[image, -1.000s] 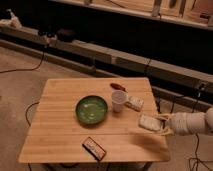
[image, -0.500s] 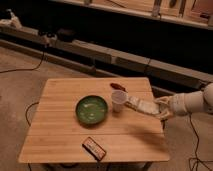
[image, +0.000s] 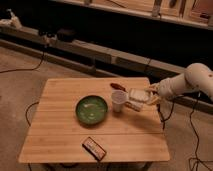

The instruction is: Place the white sponge in the ceramic cup

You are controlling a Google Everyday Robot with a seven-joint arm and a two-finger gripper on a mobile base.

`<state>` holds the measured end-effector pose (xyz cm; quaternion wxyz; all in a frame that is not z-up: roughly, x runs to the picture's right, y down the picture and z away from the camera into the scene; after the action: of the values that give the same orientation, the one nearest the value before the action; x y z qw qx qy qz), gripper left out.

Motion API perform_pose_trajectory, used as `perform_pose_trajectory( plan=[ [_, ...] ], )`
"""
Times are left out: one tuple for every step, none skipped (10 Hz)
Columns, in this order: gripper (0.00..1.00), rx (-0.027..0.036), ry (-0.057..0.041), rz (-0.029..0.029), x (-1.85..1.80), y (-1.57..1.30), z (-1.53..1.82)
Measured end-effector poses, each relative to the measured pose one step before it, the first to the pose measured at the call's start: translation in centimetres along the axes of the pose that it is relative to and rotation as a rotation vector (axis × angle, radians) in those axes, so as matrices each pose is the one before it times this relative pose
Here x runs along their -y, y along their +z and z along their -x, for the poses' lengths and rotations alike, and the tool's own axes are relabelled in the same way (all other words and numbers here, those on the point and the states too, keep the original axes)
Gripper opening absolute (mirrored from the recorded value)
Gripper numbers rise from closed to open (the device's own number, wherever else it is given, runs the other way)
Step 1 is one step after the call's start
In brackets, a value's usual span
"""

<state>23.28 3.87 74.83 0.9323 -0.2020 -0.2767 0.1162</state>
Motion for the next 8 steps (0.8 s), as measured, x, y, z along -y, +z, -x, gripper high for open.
perform_pose_trajectory(
  plan=[
    [0.00,0.00532,-0.00099,0.00930,1.306,1.205,0.704],
    [0.00,0.00386,-0.00531,0.00972,0.732,0.915,0.602],
    [0.00,-0.00304,-0.00732,0.01079,0.733,0.959,0.440],
    [0.00,-0.00340,-0.00776,0.01023,0.811,0.981,0.492],
    [0.00,-0.00094,-0.00811,0.00802,0.594,0.728,0.509],
    [0.00,-0.00198,0.00007,0.00563,0.542,0.623,0.163],
    [0.00,-0.00163,0.00251,0.01561,0.275,1.050,0.098],
    [0.00,0.00576,-0.00537,0.01585,0.401,1.381,0.734]
  ],
)
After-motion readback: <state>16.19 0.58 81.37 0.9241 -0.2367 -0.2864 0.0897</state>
